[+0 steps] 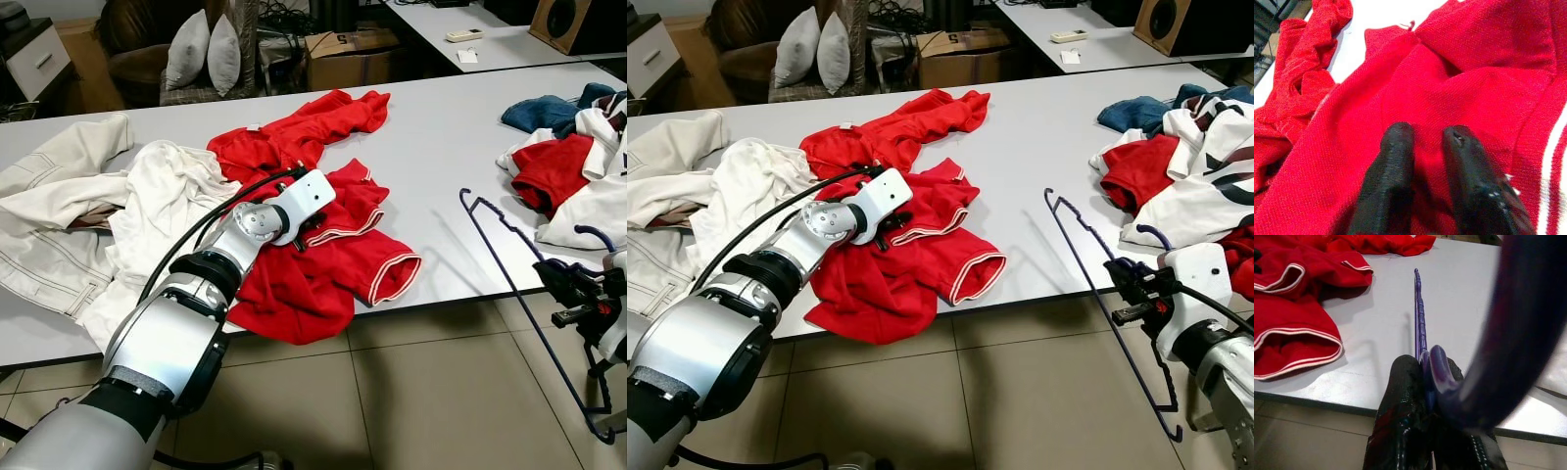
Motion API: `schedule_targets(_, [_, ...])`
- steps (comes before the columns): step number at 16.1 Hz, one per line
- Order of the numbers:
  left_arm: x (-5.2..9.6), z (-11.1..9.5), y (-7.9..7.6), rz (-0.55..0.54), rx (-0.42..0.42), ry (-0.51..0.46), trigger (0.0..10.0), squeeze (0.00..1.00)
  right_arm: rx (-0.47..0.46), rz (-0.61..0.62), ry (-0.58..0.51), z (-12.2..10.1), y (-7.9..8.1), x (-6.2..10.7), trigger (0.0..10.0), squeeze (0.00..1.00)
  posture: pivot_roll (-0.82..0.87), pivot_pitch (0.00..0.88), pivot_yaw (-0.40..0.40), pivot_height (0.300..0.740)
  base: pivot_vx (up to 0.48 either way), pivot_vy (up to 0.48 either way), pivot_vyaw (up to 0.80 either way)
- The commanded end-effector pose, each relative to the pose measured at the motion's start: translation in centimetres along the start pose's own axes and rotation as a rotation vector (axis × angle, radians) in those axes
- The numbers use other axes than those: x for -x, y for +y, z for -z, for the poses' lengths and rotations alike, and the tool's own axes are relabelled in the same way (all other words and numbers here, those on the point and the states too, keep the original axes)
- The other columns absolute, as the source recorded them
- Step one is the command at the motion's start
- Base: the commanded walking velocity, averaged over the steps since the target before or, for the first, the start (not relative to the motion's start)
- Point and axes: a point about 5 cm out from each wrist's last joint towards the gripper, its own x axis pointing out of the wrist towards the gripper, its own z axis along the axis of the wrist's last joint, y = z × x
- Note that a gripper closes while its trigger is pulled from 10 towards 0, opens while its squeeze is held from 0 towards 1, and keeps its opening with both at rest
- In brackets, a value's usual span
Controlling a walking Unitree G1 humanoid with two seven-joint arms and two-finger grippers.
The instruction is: Hang hanger
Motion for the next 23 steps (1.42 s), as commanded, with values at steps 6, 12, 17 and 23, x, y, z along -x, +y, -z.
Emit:
schedule_targets(6, [0.4, 1.2, 0.5, -0.029, 0.06, 0.038, 0.0, 0.0, 0.032, -0.031, -0.011, -0.7, 0.3, -0.4, 10.0, 0.0, -0.12, 0.0, 0.088, 0.74, 0.0, 0.0, 0.0])
schedule_targets(12, [1.9, 1.7, 3.4, -0.137, 0.08, 0.006, 0.0, 0.0, 0.036, -0.016, -0.014, -0.7, 0.0, -0.6, 10.0, 0.0, -0.11, 0.0, 0.081, 0.74, 0.0, 0.0, 0.0])
schedule_targets(17, [6.3, 1.3, 9.6, -0.292, 0.122, -0.128, 0.0, 0.0, 0.028, -0.007, -0.013, -0.4, 0.0, -0.8, 10.0, 0.0, -0.06, 0.0, 0.06, 0.74, 0.0, 0.0, 0.0])
schedule_targets(23, [2.3, -2.8, 4.1, -0.019, 0.287, -0.348, 10.0, 1.0, 0.015, 0.007, -0.013, -0.5, 0.4, -2.0, 10.0, 0.0, -0.09, 0.0, 0.063, 0.74, 0.0, 0.0, 0.0])
